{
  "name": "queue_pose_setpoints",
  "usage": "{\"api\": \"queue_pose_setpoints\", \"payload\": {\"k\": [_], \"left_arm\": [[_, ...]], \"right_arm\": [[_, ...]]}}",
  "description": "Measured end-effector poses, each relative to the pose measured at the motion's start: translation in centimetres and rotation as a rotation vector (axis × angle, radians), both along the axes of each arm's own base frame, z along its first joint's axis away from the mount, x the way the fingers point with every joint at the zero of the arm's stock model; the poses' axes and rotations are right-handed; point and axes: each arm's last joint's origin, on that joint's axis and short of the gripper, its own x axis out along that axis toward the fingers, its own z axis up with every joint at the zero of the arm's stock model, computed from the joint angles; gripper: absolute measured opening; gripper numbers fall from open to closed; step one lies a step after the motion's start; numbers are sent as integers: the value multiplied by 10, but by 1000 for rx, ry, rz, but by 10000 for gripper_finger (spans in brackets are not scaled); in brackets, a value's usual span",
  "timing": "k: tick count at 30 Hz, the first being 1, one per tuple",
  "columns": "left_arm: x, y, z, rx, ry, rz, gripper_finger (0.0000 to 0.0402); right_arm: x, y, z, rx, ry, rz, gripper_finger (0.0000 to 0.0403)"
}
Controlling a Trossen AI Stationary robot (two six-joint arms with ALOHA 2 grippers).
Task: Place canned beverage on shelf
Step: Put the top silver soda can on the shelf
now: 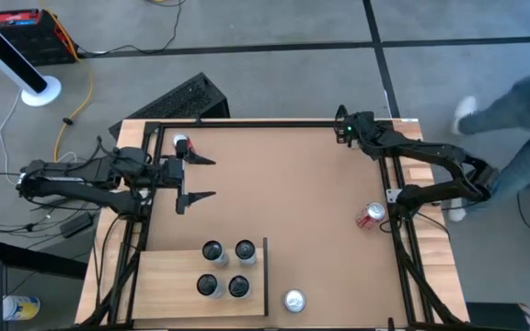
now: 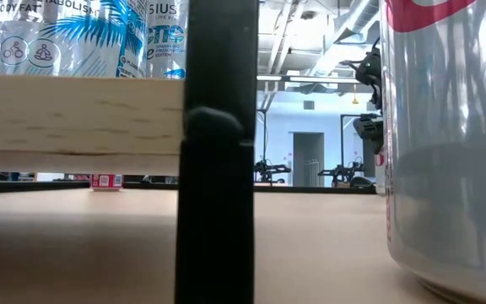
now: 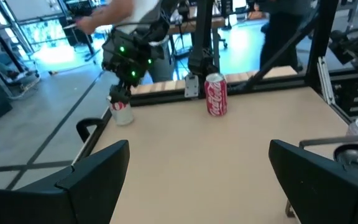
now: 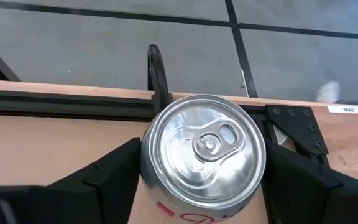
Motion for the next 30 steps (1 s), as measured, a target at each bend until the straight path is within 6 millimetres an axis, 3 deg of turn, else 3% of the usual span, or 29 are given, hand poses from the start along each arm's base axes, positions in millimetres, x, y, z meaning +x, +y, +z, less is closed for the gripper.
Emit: {"api": "queue_pose_setpoints", "payload": {"k": [9,17,30], "left_arm": [[3,0,-1,0,7,0,371],[3,0,-1,8,7,-3,371],[3,0,-1,8,7,-10,371]], "right_arm": [[6,4,0,27,-16,86,313],[25,14,4,26,-98,252,312],[72,57,15,15,-331,642,311]]}}
